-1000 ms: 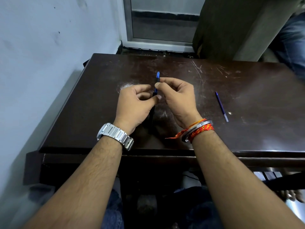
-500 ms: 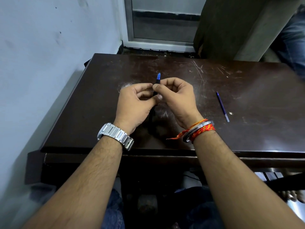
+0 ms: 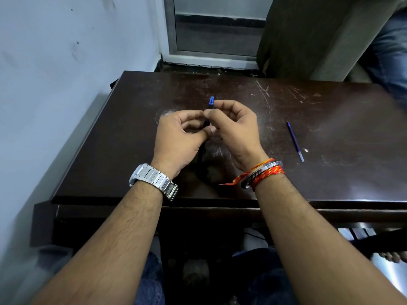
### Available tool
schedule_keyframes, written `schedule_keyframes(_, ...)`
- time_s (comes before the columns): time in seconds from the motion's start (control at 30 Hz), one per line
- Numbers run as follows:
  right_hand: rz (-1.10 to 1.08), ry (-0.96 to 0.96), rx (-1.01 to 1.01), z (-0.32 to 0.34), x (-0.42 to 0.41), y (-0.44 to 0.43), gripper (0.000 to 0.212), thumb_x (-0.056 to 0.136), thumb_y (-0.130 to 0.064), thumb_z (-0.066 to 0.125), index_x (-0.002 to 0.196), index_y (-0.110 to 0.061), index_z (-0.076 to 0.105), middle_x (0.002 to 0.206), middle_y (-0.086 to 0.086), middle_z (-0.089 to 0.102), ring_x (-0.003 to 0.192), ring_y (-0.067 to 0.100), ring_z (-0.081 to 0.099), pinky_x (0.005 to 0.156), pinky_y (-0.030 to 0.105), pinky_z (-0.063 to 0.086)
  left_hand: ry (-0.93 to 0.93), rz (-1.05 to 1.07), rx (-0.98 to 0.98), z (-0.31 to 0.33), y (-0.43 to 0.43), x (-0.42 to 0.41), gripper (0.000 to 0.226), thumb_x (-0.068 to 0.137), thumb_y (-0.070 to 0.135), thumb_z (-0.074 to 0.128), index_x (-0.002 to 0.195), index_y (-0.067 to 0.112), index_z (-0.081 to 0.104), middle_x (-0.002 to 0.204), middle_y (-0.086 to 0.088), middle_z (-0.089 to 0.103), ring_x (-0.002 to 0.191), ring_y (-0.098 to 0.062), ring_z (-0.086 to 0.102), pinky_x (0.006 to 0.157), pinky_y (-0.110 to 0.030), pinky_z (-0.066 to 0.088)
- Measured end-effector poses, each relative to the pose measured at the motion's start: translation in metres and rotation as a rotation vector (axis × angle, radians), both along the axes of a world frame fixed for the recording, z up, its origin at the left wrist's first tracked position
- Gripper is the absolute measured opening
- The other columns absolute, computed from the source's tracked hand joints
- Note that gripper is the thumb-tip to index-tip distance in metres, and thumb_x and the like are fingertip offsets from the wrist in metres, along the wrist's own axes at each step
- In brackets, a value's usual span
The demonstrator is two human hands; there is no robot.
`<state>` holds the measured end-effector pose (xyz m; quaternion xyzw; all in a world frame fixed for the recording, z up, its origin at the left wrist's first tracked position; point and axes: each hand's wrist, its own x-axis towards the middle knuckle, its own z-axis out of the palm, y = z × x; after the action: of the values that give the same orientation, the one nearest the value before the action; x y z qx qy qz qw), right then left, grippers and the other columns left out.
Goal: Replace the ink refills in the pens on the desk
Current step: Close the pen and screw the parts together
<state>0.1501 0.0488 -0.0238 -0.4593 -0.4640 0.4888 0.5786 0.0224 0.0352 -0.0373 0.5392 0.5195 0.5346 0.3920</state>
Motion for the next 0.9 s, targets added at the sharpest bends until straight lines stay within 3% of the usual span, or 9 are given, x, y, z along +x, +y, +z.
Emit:
schedule_keyframes(0.1, -0.006, -0.029, -0.005, 0.0005, -0.0011, -0.0003, 0.016, 0.079, -0.002, 0.076, 0.088, -0.014, 0.07, 0.075, 0.003, 0.071, 0.064, 0.011, 0.065, 0.06, 0.027, 0.055, -0.017, -0.016, -0.003, -0.0003, -0.0002, 0.0007, 0.035, 0.073, 0.005, 0.086, 0.1, 0.025, 0.075, 0.08, 0.009, 0.078, 0.082, -0.007, 0.075, 0.072, -0.024, 0.059)
schedule_keyframes(0.2, -0.014, -0.036, 0.013, 0.0004, -0.0005, -0.0006, 0.022, 0.076, -0.002, 0.08, 0.085, -0.012, 0.063, 0.072, 0.005, 0.061, 0.06, 0.01, 0.057, 0.055, 0.023, 0.051, 0.002, -0.007, 0.013, 0.0005, -0.0006, 0.0009, 0.035, 0.072, 0.003, 0.085, 0.092, 0.029, 0.075, 0.079, 0.006, 0.078, 0.082, -0.009, 0.075, 0.074, -0.028, 0.061)
schedule_keyframes(0.4, -0.002, -0.033, -0.016, 0.0003, -0.0013, -0.0002, 0.017, 0.078, -0.004, 0.077, 0.086, -0.017, 0.069, 0.077, 0.004, 0.072, 0.066, 0.012, 0.067, 0.061, 0.029, 0.055, 0.014, 0.043, -0.023, 0.0005, -0.0003, 0.0008, 0.037, 0.069, 0.006, 0.088, 0.103, 0.016, 0.076, 0.087, -0.004, 0.078, 0.082, -0.018, 0.076, 0.079, -0.044, 0.063)
schedule_keyframes(0.5, 0.008, -0.047, -0.002, -0.0009, -0.0006, -0.0005, 0.021, 0.075, -0.006, 0.082, 0.085, -0.015, 0.066, 0.075, 0.005, 0.067, 0.067, 0.015, 0.064, 0.06, 0.027, 0.055, 0.053, 0.079, 0.004, 0.0029, -0.0024, 0.001, 0.035, 0.065, 0.005, 0.089, 0.09, 0.025, 0.075, 0.081, -0.001, 0.078, 0.074, -0.014, 0.076, 0.073, -0.039, 0.064)
schedule_keyframes(0.67, 0.042, -0.035, 0.019, -0.0002, -0.0008, -0.0014, 0.013, 0.08, -0.01, 0.078, 0.091, -0.014, 0.075, 0.078, -0.001, 0.076, 0.071, 0.007, 0.071, 0.059, 0.018, 0.052, 0.152, 0.108, 0.053, 0.006, -0.004, 0.0025, 0.04, 0.06, 0.012, 0.094, 0.092, 0.023, 0.072, 0.076, 0.007, 0.073, 0.064, 0.002, 0.069, 0.061, -0.015, 0.055)
schedule_keyframes(0.73, 0.041, -0.057, 0.034, -0.0003, -0.0001, -0.0017, 0.012, 0.08, -0.009, 0.079, 0.09, -0.015, 0.075, 0.077, -0.001, 0.077, 0.072, 0.008, 0.072, 0.058, 0.018, 0.052, 0.157, 0.12, 0.06, 0.0062, -0.0044, 0.0033, 0.041, 0.059, 0.013, 0.094, 0.089, 0.026, 0.07, 0.074, 0.009, 0.072, 0.06, 0.005, 0.067, 0.058, -0.012, 0.052)
schedule_keyframes(0.83, 0.033, -0.051, 0.049, -0.0002, 0.0004, -0.0016, 0.011, 0.079, -0.008, 0.079, 0.085, -0.017, 0.076, 0.079, 0.004, 0.077, 0.077, 0.018, 0.075, 0.065, 0.028, 0.058, 0.15, 0.126, 0.061, 0.0059, -0.0045, 0.0042, 0.038, 0.064, 0.016, 0.092, 0.095, 0.024, 0.071, 0.078, 0.007, 0.074, 0.066, 0.002, 0.07, 0.063, -0.017, 0.057)
schedule_keyframes(0.9, 0.023, -0.022, 0.056, -0.0006, 0.0005, -0.0004, 0.011, 0.079, -0.006, 0.078, 0.084, -0.016, 0.076, 0.077, 0.003, 0.077, 0.076, 0.018, 0.075, 0.069, 0.029, 0.059, 0.083, 0.096, 0.028, 0.0053, -0.0033, 0.0048, 0.038, 0.07, 0.018, 0.086, 0.105, 0.022, 0.071, 0.085, 0.003, 0.077, 0.076, -0.004, 0.074, 0.073, -0.03, 0.062)
